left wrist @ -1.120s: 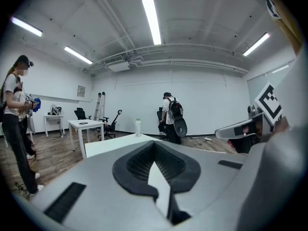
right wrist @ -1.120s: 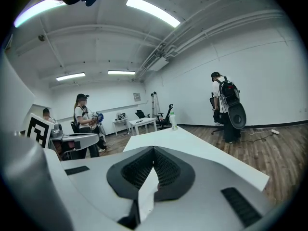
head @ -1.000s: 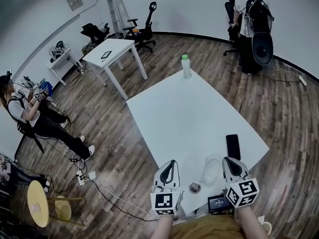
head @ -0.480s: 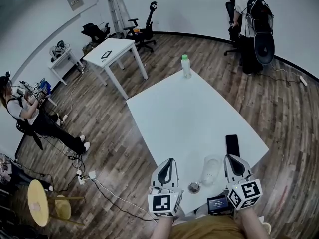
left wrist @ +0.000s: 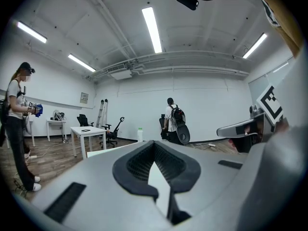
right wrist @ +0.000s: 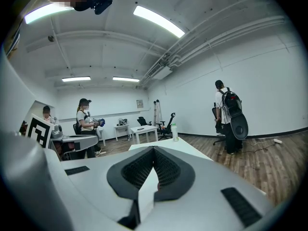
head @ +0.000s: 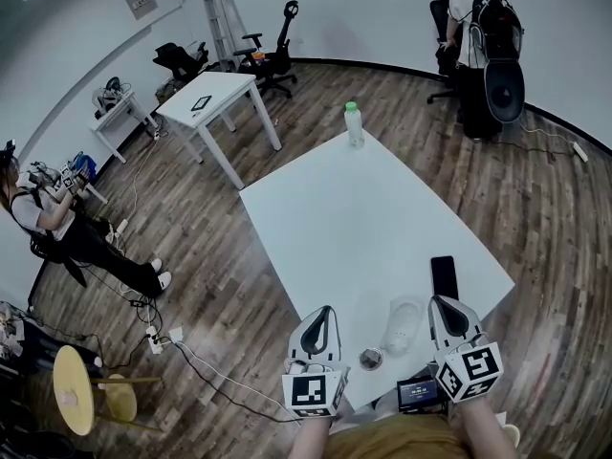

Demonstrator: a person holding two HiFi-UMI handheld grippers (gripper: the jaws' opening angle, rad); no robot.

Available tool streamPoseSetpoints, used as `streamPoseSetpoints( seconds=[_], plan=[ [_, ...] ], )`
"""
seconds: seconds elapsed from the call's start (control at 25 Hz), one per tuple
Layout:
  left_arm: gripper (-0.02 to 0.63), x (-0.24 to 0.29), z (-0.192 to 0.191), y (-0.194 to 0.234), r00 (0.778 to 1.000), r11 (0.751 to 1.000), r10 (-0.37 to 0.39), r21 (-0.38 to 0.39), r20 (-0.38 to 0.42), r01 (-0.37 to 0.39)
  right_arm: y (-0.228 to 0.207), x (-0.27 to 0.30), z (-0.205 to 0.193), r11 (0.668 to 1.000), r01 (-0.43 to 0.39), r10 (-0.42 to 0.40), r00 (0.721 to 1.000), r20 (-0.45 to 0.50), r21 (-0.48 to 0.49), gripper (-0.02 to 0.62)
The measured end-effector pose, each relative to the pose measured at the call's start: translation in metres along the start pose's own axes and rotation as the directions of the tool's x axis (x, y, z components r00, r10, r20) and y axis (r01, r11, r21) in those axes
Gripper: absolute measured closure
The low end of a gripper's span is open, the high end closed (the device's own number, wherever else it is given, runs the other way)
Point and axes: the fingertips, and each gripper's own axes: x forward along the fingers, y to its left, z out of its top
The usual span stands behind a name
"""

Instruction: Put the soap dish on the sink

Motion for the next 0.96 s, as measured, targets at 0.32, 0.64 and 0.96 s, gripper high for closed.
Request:
streamPoseSetpoints(
  seconds=[0.32, 0.64, 0.96],
  plan=[
    [0.598, 0.0014, -0.0013, -0.0038, 1.0, 1.0, -0.003, 0.009, -0.003, 0.003, -0.0052, -0.002, 0.0, 1.0, 0.003, -0.003, 1.0, 0.002, 0.014, 0.588],
    [0.598, 0.0014, -0.002, -0.0049, 1.0, 1.0, -0.011, 0.015, -0.002, 0.011, -0.0035, -0.0042, -0.0023, 1.0, 0.006, -0.006, 1.0, -0.007, 0.01, 0.588],
    [0.598, 0.0019, -0.0011, -0.0032, 1.0, 1.0, -0.007, 0.013, 0.002, 0.007, -0.0033, -0.0035, -0.0034, 1.0, 0.001, 0.0, 1.0, -0.016, 0.011, 0.588]
  ],
)
